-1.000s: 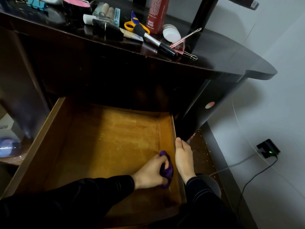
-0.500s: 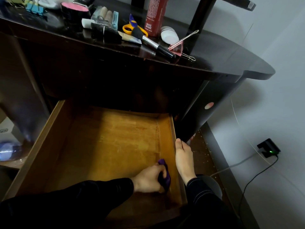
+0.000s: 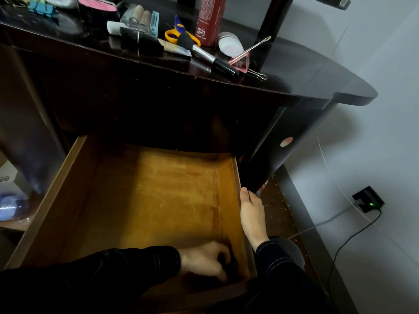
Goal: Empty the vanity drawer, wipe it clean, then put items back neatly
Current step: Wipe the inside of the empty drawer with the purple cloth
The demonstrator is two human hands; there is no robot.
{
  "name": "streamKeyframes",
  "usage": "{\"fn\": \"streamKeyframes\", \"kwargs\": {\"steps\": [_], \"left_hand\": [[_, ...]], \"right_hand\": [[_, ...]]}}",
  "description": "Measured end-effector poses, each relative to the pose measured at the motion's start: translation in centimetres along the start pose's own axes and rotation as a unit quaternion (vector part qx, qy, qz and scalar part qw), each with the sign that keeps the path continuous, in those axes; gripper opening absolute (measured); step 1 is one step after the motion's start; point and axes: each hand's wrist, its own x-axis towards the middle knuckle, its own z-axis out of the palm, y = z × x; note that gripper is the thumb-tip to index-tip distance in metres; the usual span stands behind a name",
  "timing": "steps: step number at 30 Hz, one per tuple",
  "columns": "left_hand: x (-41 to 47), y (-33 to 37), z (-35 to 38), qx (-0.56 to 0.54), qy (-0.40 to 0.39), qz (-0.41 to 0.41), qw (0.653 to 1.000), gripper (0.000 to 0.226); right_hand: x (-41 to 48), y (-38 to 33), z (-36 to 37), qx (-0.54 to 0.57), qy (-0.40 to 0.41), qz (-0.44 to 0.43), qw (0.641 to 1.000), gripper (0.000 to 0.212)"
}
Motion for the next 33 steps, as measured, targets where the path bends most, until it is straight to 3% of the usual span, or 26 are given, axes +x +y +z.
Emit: {"fn": "streamKeyframes", "kwargs": {"steps": [2,4,7,11,14,16,18,20,26,30,33], "left_hand": [[-0.2,0.1,0.1,-0.017,-0.026,0.005,1.000,0.034],[0.1,-0.2,0.0,-0.061,0.004,0.002,0.998,0.035],[1.4,-0.3,-0.7,-0.150,0.133,0.000,0.980,0.037],[4.4,-0.8,-4.7,-0.296,0.344,0.037,0.890,0.033],[5.3,-2.1,-8.3,-0.234,0.474,0.080,0.845,0.027],[5.1,-3.5,-9.1,-0.072,0.502,0.086,0.857,0.028],[4.9,-4.3,-8.4,0.120,0.464,0.082,0.874,0.030],[4.6,-3.9,-6.7,0.195,0.397,0.106,0.890,0.033],[2.2,-1.7,-3.7,0.185,0.255,0.108,0.943,0.032],[0.2,-1.6,-0.6,0.146,0.070,0.119,0.980,0.033],[-0.7,-1.1,0.4,0.141,0.060,0.169,0.974,0.029]], "right_hand": [[0.0,0.0,0.0,0.002,-0.001,0.000,1.000,0.046],[0.0,0.0,0.0,-0.001,0.003,-0.002,1.000,0.046],[0.2,0.1,0.0,-0.004,0.005,-0.005,1.000,0.046],[0.2,0.2,0.1,0.000,0.007,-0.005,1.000,0.048],[0.2,0.4,0.0,0.013,-0.002,-0.001,1.000,0.046],[0.2,0.4,0.0,0.021,-0.005,0.002,1.000,0.045],[0.2,0.4,0.1,0.020,-0.005,0.006,1.000,0.046],[0.2,0.3,0.1,0.014,-0.002,0.007,1.000,0.047],[0.0,0.1,0.0,0.002,0.013,0.000,1.000,0.045],[0.0,-0.1,0.1,-0.002,0.003,0.004,1.000,0.047],[0.0,0.0,0.1,-0.006,0.007,0.006,1.000,0.045]]}}
